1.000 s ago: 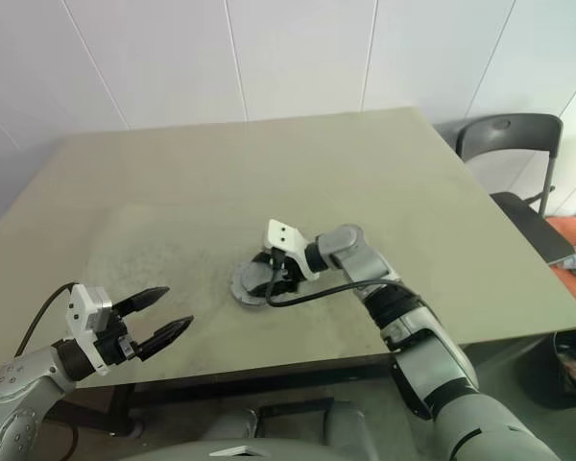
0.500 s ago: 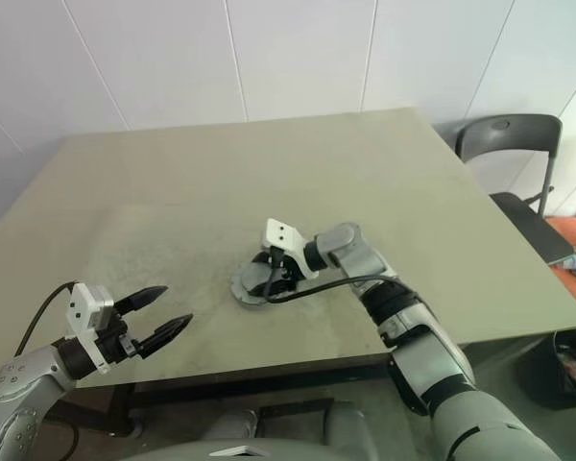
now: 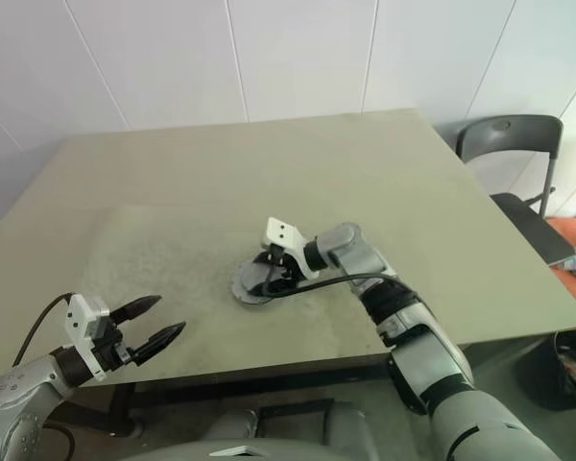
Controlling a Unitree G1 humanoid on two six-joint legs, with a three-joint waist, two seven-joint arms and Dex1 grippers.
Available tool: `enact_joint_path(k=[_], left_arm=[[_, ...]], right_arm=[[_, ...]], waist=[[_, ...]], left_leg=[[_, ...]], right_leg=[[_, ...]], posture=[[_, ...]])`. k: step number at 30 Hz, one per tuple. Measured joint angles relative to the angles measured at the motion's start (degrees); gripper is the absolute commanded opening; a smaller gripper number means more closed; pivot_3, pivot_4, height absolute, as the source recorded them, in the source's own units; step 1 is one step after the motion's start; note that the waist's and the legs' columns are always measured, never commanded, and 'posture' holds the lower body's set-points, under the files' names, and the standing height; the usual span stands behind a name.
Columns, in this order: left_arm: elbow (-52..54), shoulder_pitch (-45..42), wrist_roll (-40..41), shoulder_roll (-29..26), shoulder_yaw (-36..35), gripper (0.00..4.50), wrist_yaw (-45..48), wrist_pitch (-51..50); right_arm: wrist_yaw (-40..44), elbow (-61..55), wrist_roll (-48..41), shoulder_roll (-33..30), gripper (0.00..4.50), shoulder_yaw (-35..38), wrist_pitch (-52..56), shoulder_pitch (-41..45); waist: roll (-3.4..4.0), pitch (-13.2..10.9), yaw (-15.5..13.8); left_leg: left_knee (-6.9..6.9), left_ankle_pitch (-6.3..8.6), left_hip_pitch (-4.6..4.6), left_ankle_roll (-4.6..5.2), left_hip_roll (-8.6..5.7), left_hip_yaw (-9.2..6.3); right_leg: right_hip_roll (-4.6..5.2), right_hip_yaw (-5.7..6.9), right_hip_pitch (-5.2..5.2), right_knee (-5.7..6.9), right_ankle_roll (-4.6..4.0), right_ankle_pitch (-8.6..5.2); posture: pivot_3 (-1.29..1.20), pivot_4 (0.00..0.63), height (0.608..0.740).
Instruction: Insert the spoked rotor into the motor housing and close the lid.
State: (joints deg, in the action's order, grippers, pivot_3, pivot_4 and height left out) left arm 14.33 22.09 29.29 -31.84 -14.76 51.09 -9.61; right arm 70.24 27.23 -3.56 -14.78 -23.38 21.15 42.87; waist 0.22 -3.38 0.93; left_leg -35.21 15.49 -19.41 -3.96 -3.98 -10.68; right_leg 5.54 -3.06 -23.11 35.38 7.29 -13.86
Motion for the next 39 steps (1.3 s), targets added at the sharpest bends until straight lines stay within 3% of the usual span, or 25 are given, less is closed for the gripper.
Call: enact_joint_path(k=[21, 39], left_arm=[[0.69, -0.9, -0.18, 0.27, 0.48, 4.5, -1.22, -0.42], [6.8, -2.28, 0.21, -0.29, 0.5, 4.5, -4.51, -7.14]], right_arm=[[0.06, 0.19, 1.1, -0.07, 3.22, -0.58, -2.25, -0.02], [-0.71, 1.39, 1.52, 0.49, 3.22, -1.07, -1.53, 0.73]], waist=[[0.01, 0.0, 0.03], [0.04, 0.04, 0.07]], left_leg=[[0.01, 0.0, -0.01, 0.0, 0.0, 0.0], [-0.03, 0.0, 0.07, 0.0, 0.0, -0.01]], right_leg=[[0.0, 0.0, -0.02, 0.03, 0.01, 0.0], [0.0, 0.0, 0.02, 0.13, 0.01, -0.01]], posture=[[0.0, 0.0, 0.74], [0.0, 0.0, 0.74]])
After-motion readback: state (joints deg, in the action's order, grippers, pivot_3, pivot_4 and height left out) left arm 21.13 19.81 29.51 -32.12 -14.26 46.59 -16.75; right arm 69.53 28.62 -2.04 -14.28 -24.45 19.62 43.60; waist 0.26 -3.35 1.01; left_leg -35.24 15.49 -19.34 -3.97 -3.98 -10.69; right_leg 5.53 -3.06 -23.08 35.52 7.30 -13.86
